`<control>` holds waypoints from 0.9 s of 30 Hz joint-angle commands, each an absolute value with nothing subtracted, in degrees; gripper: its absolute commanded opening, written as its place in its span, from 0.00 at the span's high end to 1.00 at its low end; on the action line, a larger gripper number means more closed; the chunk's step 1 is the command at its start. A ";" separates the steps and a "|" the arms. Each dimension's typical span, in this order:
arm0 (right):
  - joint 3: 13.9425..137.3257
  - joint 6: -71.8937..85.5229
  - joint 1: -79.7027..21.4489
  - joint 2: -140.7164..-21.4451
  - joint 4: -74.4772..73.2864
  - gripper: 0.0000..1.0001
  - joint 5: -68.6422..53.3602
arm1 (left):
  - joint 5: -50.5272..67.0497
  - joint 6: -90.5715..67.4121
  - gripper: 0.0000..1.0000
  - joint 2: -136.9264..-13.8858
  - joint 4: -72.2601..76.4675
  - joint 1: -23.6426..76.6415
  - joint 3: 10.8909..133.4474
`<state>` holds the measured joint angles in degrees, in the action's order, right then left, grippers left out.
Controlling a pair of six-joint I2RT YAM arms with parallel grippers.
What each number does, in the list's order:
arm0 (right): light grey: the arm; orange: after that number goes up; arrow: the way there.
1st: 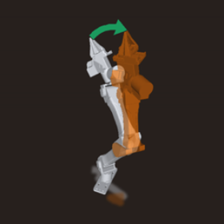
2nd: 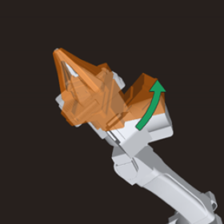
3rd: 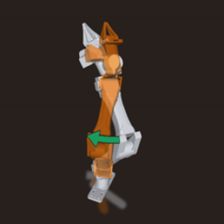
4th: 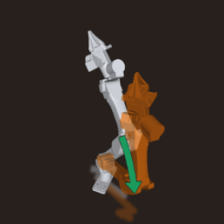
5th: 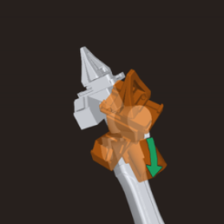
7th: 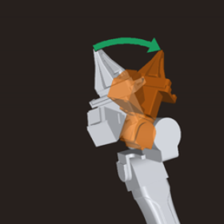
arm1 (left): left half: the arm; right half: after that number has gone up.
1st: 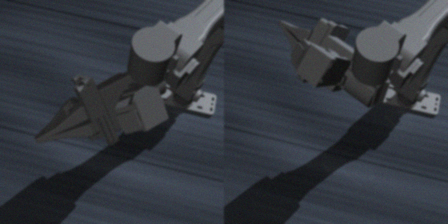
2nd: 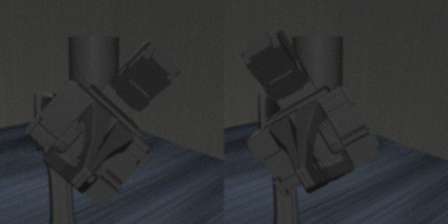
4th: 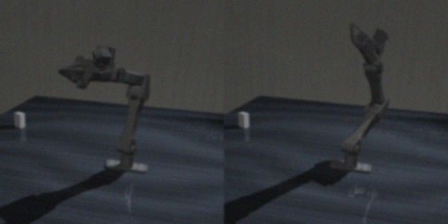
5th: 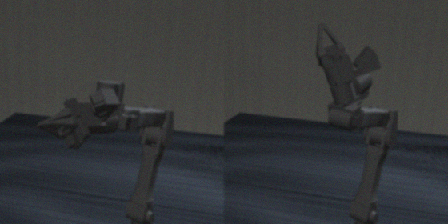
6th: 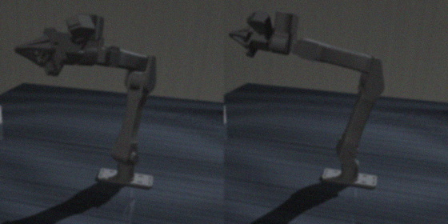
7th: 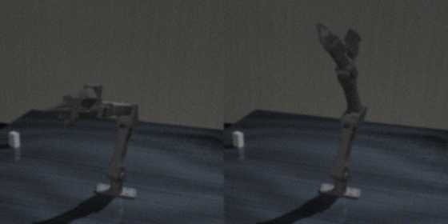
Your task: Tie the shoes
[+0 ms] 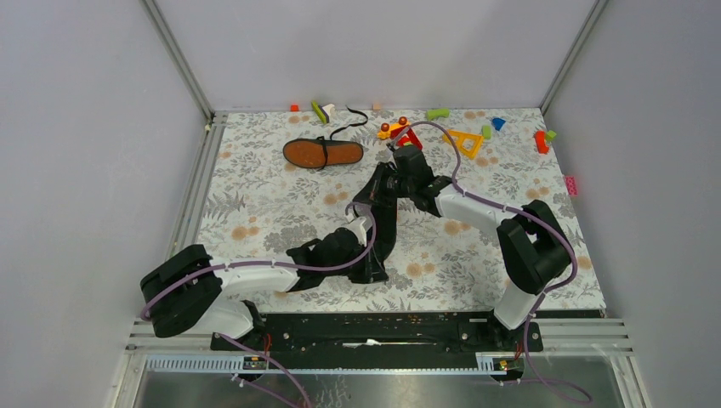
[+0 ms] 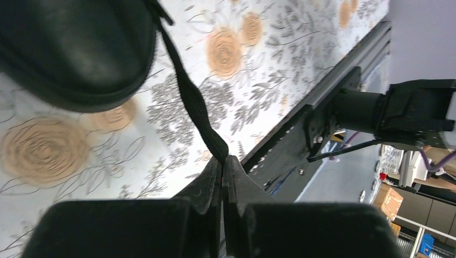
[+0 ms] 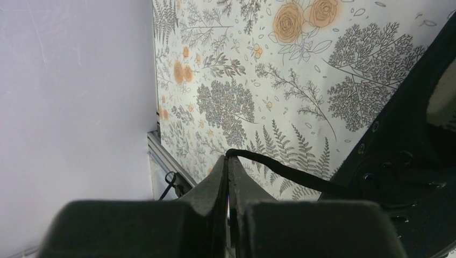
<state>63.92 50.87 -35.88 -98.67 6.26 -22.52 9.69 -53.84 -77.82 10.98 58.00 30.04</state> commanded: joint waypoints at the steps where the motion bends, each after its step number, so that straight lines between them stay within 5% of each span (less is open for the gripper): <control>1: 66.74 49.45 -36.63 -98.79 5.58 1.00 -19.65 | 7.57 -54.23 1.00 -78.36 16.77 59.13 33.08; 6: 67.49 48.20 -36.56 -100.08 4.39 0.97 -20.26 | 8.99 -54.05 1.00 -78.04 18.23 59.89 33.01; 9: 68.23 46.14 -36.64 -100.63 2.13 0.75 -20.59 | 9.51 -54.15 0.98 -78.60 18.24 59.88 33.46; 18: 67.37 34.77 -36.07 -91.76 -8.95 0.31 -17.47 | 5.86 -52.66 0.48 -72.98 9.68 59.80 34.73; 27: 60.64 30.64 -34.55 -82.24 -11.84 0.28 -15.96 | 6.10 -47.26 0.43 -60.66 -8.26 50.16 38.50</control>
<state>64.25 34.37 -35.46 -87.15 -9.30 -18.33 7.07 -51.13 -66.13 -0.40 55.90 35.31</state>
